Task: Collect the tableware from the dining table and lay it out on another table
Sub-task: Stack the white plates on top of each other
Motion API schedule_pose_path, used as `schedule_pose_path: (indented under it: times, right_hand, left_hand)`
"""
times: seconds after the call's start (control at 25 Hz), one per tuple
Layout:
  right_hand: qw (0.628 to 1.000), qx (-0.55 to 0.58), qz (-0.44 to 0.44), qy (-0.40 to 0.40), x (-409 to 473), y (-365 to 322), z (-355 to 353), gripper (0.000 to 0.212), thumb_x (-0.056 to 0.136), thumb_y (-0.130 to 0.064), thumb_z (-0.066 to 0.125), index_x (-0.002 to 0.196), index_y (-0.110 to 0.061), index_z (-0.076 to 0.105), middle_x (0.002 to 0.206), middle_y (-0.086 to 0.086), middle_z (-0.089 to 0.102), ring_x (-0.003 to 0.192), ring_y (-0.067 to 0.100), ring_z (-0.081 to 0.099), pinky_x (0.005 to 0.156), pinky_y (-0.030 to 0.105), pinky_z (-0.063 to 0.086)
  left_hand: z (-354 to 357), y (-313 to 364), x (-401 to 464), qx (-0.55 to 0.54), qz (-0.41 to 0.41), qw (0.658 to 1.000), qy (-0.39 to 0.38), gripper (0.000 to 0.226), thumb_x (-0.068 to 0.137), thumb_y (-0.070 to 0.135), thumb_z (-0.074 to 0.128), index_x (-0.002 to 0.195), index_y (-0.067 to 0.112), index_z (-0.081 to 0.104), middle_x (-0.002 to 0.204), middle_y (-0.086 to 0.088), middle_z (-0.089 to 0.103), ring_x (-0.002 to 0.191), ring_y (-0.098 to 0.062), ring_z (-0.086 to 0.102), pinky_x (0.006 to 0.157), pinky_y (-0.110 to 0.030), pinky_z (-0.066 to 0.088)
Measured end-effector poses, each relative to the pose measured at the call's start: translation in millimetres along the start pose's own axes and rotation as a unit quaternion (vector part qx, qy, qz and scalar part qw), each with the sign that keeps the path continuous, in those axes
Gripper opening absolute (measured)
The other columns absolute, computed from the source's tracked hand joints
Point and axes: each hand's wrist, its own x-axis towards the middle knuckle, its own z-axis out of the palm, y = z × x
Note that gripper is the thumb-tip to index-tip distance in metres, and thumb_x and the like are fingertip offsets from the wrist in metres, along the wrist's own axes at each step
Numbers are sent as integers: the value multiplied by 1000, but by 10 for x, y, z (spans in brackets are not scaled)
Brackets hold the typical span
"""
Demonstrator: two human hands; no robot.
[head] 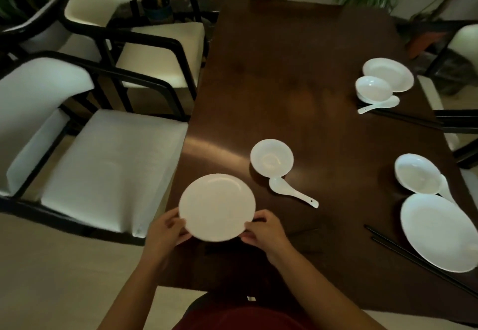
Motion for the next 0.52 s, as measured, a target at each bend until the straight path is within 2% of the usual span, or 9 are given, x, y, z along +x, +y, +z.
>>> schedule_pose_path:
  times: [0.12, 0.24, 0.4, 0.52]
  right_hand:
    - [998, 30, -60, -15, -229, 56, -140, 13, 85, -7, 60, 96, -10, 54, 80, 5, 69, 69, 13, 69, 54, 20, 54]
    - [987, 74, -144, 5, -398, -53, -532, 12, 86, -4, 59, 95, -9, 54, 68, 2, 69, 64, 10, 68, 55, 20, 54]
    - [967, 97, -225, 66, -445, -323, -1259, 13, 86, -2, 58, 96, -9, 54, 73, 6, 70, 66, 11, 68, 55, 21, 55]
    - [958, 112, -233, 122, -278, -494, -1848, 13, 86, -4, 60, 93, -13, 55, 74, 5, 70, 69, 12, 70, 55, 20, 55]
  left_hand:
    - [3, 97, -209, 2, 47, 999, 3, 35, 87, 0, 54, 119, 16, 58, 90, 1, 68, 86, -18, 65, 61, -24, 56]
    - [378, 370, -338, -19, 93, 995, -32, 36, 87, 1, 56, 113, 24, 60, 88, 4, 69, 81, -13, 67, 56, -20, 56]
    - [1192, 728, -356, -42, 125, 986, -105, 39, 87, 3, 56, 114, 31, 57, 84, 8, 72, 79, -11, 70, 56, -18, 56]
    - [1912, 862, -275, -47, 117, 984, -128, 38, 89, 5, 55, 117, 29, 57, 88, 1, 70, 84, -15, 67, 58, -19, 57]
